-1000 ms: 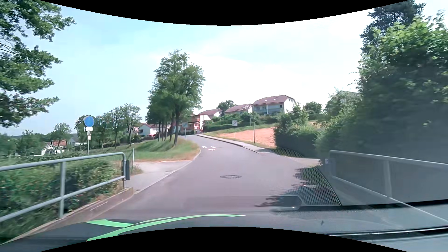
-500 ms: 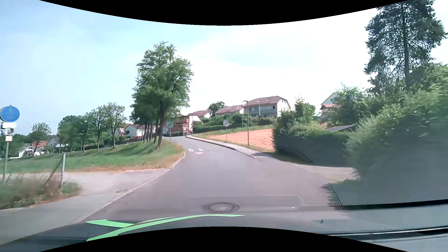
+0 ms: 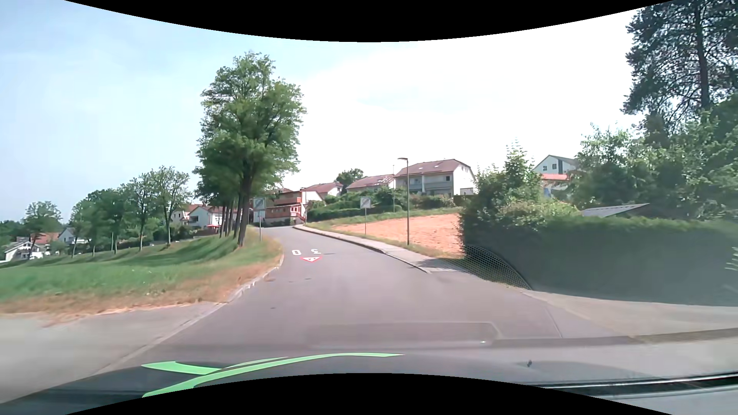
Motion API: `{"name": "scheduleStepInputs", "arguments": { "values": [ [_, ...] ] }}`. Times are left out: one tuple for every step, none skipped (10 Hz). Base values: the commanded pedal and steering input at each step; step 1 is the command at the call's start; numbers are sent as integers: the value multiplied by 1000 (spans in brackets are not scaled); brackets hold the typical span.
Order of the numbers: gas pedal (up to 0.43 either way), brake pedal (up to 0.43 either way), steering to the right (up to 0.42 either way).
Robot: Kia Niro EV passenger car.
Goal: Follow the waypoints while adhering to traffic rules and regulations
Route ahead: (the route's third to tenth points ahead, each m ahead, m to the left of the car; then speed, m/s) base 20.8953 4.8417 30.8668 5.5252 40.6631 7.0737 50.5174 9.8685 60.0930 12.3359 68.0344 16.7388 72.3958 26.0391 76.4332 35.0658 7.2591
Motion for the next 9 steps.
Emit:
{"name": "scheduleStepInputs", "arguments": {
  "values": [
    [110, 0, 4],
    [110, 0, -4],
    [110, 0, -13],
    [110, 0, -16],
    [110, 0, -23],
    [110, 0, -33],
    [110, 0, -39],
    [110, 0, -43],
    [110, 0, -47]
  ]
}}
